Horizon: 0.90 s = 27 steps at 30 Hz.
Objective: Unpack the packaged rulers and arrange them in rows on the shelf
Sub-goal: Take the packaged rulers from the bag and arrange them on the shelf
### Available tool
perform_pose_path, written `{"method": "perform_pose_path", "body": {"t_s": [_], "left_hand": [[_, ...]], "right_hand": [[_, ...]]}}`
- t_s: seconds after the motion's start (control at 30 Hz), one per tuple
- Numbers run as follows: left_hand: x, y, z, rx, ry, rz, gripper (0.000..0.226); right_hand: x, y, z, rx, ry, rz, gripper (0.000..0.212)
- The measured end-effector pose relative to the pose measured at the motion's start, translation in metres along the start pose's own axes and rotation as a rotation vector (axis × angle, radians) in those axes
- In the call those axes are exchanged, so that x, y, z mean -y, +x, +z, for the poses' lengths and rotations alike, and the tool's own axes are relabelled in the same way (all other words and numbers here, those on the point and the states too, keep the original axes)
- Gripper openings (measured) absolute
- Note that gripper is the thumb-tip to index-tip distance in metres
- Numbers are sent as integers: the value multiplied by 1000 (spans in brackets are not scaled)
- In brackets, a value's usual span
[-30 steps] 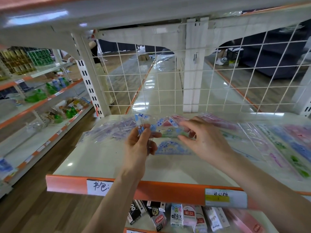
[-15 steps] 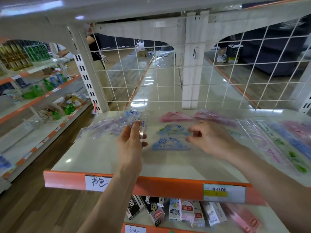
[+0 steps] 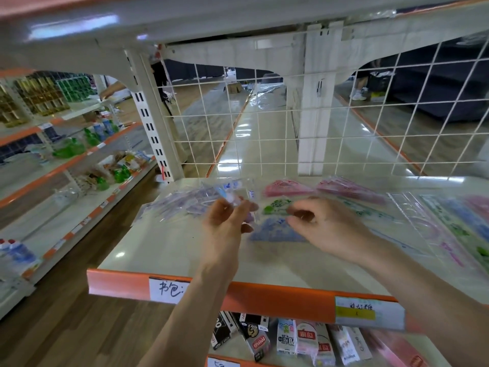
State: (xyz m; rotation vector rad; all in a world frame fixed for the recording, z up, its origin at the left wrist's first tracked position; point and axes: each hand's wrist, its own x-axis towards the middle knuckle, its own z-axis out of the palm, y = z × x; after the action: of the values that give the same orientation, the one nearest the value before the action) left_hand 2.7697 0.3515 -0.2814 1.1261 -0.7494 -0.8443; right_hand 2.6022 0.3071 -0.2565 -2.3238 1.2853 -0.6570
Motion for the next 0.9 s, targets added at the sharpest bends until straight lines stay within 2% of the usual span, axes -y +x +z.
{"method": "perform_pose_path", "body": {"t_s": [0.13,0.2,0.3,0.37,0.43,0.5,0.63,0.8,0.9], "left_hand": [[-4,-3,4,119,-69,-30,8],[-5,-5,3,128,-92,-61,10],[-7,-5,2,90,-83,-103,14],[-7,-5,8,104,8,-105,16],[-7,-6,19,143,109,-114,14],[-7,-7,35,172,164,-137,13],[-11,-10,64,239,206,-176,16],[-12,-14,87,366,266,-209,14],[-11,-14,96,391,251,-235,11]], "right_hand": [[16,0,6,122,362,27,16],[14,0,3,123,427,42,15],[1,-2,-11,51,316,22,21],[-9,-7,-20,-1,222,37,12],[-16,-12,-28,-55,111,63,35],[-20,-19,-39,-93,-3,54,43],[-25,-34,-63,-93,-190,70,48],[-39,-43,-81,-76,-327,146,44],[-45,-46,-85,-64,-365,111,48]]}}
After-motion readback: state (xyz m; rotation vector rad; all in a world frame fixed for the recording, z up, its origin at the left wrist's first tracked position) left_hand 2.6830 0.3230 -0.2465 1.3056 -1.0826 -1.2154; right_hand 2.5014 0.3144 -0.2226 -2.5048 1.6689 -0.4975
